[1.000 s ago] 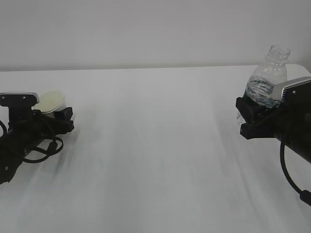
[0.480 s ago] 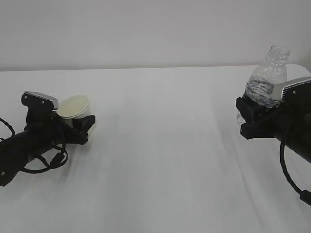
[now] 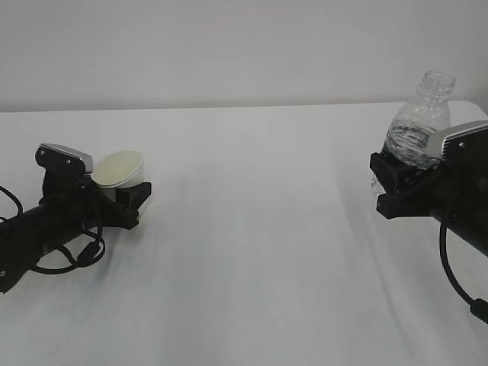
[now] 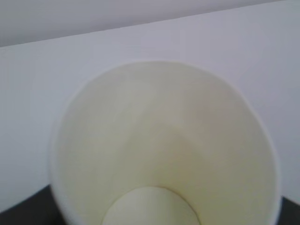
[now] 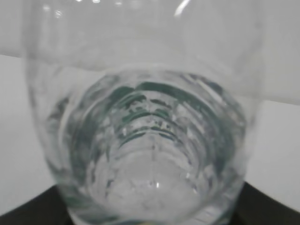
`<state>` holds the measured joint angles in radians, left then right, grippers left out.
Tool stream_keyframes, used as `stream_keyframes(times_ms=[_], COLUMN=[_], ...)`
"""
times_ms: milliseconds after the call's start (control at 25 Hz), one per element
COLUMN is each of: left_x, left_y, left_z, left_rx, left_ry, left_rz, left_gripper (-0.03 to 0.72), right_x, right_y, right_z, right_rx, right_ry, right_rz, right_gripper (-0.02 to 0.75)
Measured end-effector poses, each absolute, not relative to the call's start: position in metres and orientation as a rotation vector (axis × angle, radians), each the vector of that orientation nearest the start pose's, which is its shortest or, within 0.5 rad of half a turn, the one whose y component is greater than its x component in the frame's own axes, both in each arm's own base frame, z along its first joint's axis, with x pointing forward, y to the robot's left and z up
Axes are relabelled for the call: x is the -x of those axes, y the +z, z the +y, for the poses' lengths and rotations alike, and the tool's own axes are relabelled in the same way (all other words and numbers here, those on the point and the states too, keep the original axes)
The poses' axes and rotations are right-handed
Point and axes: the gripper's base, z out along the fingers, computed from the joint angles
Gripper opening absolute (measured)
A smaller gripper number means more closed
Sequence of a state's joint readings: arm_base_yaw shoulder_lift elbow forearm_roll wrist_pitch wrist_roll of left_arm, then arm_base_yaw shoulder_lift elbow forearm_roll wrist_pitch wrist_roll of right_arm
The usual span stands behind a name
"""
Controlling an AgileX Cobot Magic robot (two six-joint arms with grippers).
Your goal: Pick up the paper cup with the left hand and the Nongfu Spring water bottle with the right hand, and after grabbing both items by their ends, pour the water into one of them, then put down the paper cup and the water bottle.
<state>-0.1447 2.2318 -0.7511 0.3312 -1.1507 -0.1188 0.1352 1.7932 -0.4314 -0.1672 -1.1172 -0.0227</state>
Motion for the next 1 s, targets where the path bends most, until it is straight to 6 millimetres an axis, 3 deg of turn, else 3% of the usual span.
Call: stream_keyframes(times_ms=[1000], left_x=[-0.324], left_y=[0.066], left_z=[-0.115], left_rx=[-0.741], left_ry=[-0.663], left_rz=[1.73], left_gripper=[0.473], right_x=[-0.279], right_y=[0.142], right_z=[0.052], right_rx=[0.31], right_ry=[0.159], right_rz=[1.707], right_gripper=[0.404])
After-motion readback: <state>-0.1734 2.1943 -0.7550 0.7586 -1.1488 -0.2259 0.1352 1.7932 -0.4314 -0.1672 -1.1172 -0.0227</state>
